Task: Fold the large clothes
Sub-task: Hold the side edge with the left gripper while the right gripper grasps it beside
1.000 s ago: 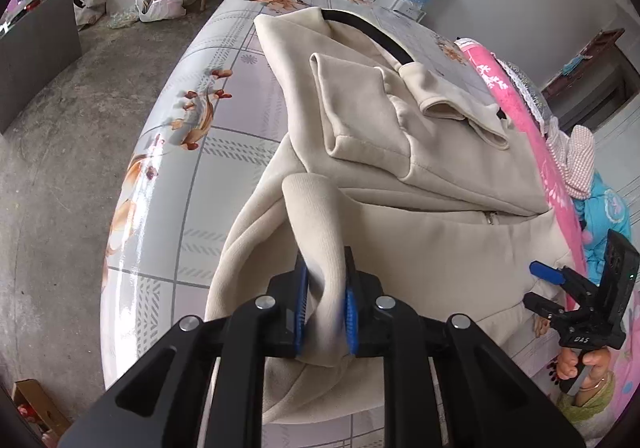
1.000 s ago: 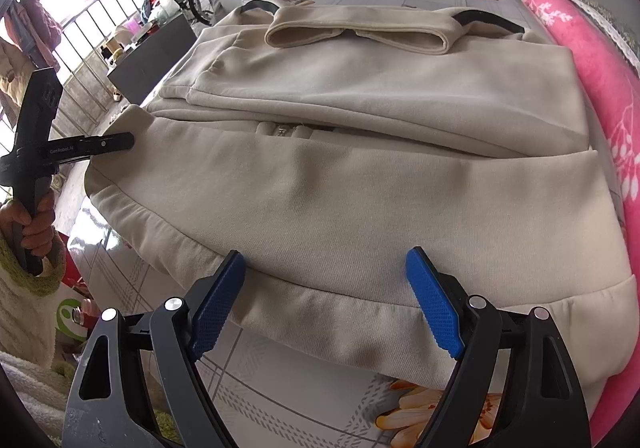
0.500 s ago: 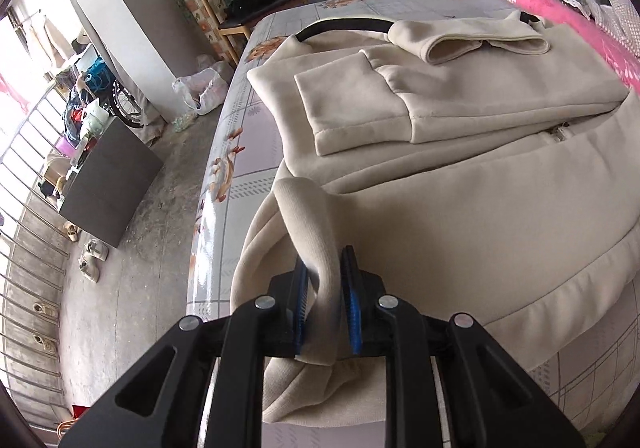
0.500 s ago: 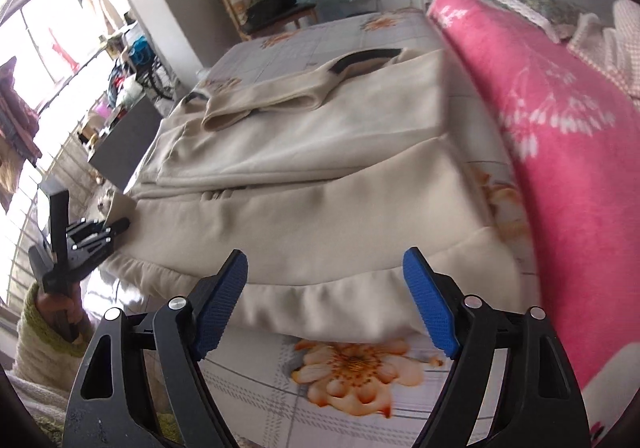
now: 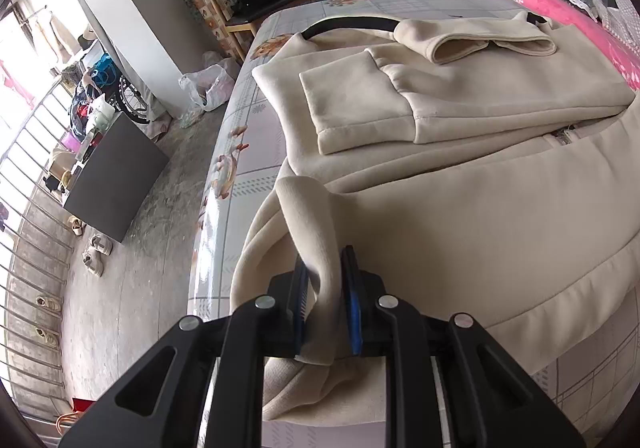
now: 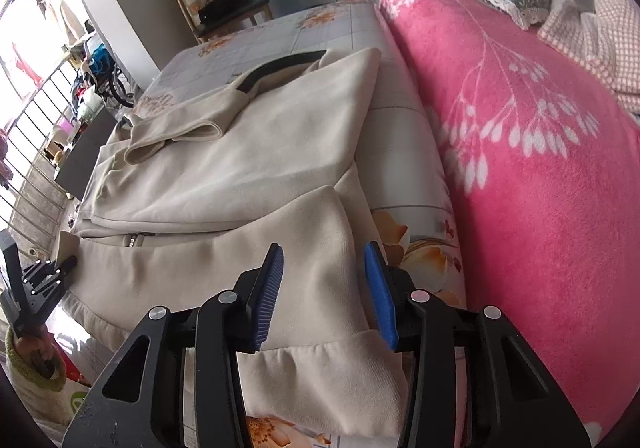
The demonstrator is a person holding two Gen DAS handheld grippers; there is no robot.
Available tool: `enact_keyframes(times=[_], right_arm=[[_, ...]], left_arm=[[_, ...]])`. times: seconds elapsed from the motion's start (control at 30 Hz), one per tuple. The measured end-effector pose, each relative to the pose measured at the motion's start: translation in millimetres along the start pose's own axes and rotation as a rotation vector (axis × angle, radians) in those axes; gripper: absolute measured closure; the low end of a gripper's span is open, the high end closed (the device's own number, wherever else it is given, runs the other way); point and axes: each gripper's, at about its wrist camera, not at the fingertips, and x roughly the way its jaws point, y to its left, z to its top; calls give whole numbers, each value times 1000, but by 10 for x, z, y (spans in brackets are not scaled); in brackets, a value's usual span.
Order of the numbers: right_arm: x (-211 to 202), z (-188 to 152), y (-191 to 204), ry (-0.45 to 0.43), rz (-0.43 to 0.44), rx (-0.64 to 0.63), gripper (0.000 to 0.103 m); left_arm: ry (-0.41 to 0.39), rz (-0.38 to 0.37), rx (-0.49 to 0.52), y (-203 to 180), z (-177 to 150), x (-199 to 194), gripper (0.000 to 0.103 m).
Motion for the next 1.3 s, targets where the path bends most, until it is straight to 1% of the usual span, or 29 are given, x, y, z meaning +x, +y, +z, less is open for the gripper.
enact_keyframes(times=[0.17,0.27,0.4,0.5,0.57,0.67,0.77,1.07,1.3], right_arm=[[-54,-131,54,36,3,-37,67],[-114,-176,82,50,22,-64,67],[-94,-108,87,52,30,-74,71],[0,-24,79,56,37,-68,72],[75,10,62,68,35,-60,75],[130,27,50,81,21,-60,80],[100,13,77,78,5,-79,84],[122,-5,212,84,-80,-151,85],[135,-1,247,83,-96,-150,85]], left_arm=[[4,-3,-6,1,1,-3,86],[5,-1,-3,-3,2,-5,86],[8,4,0,-8,4,-5,86],[13,4,-6,-8,9,2,86],[16,4,-7,-7,12,1,86],[22,2,-8,-6,18,4,86],[26,1,-7,-4,28,11,86],[32,-3,-12,-3,35,24,86],[31,0,-11,-4,38,24,86]])
